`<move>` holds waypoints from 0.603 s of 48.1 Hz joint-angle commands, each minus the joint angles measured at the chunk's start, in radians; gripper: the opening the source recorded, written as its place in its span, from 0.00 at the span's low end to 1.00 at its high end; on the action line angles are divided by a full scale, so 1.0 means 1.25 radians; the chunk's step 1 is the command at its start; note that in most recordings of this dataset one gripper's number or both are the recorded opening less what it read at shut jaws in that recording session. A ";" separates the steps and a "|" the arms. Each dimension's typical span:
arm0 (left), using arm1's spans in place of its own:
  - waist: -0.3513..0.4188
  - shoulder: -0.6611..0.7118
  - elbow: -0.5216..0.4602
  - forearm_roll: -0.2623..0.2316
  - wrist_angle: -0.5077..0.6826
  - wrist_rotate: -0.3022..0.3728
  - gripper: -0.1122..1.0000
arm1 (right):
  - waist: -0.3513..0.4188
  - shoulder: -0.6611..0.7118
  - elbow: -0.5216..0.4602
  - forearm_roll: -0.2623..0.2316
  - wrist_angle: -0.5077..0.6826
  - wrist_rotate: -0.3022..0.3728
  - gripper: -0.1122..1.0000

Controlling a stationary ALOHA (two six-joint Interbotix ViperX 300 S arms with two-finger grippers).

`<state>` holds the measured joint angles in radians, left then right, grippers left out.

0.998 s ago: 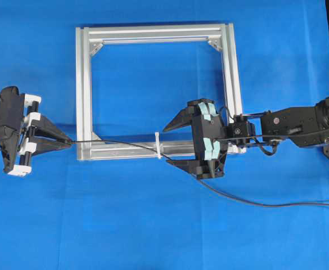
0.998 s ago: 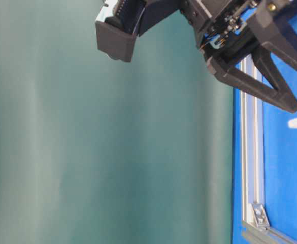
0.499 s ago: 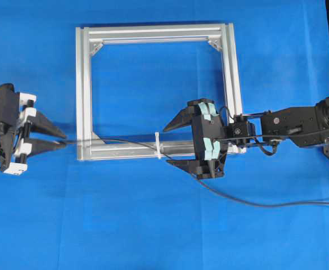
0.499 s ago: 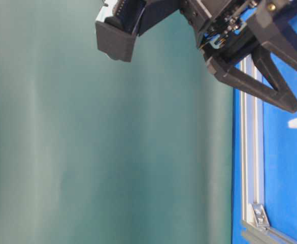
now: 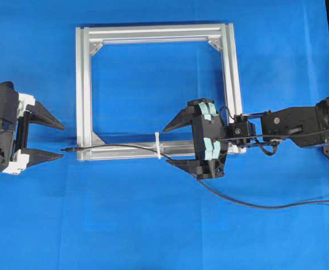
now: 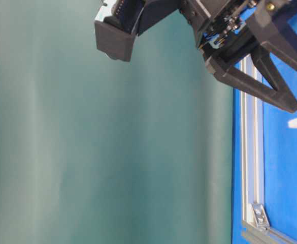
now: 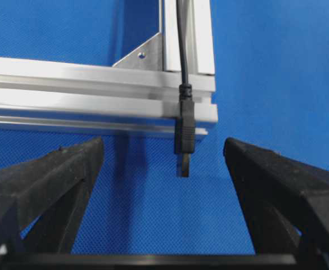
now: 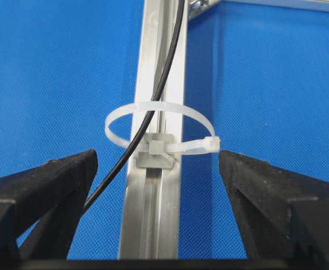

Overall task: Insert the wire through the string loop located in the center.
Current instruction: 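Pull the cable leftward through the loop with the left gripper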

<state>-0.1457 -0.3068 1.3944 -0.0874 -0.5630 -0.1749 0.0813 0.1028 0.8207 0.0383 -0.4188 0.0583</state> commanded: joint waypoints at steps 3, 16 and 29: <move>0.002 -0.010 -0.021 0.001 -0.004 0.000 0.92 | -0.001 -0.031 -0.006 -0.001 0.004 -0.001 0.96; 0.002 -0.056 -0.052 0.002 0.042 0.001 0.92 | -0.001 -0.109 -0.007 -0.001 0.066 -0.001 0.96; 0.023 -0.140 -0.085 0.002 0.136 0.001 0.92 | -0.001 -0.195 -0.006 -0.001 0.120 -0.002 0.96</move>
<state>-0.1289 -0.4525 1.3116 -0.0859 -0.4126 -0.1749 0.0813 -0.0966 0.8207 0.0383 -0.2777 0.0568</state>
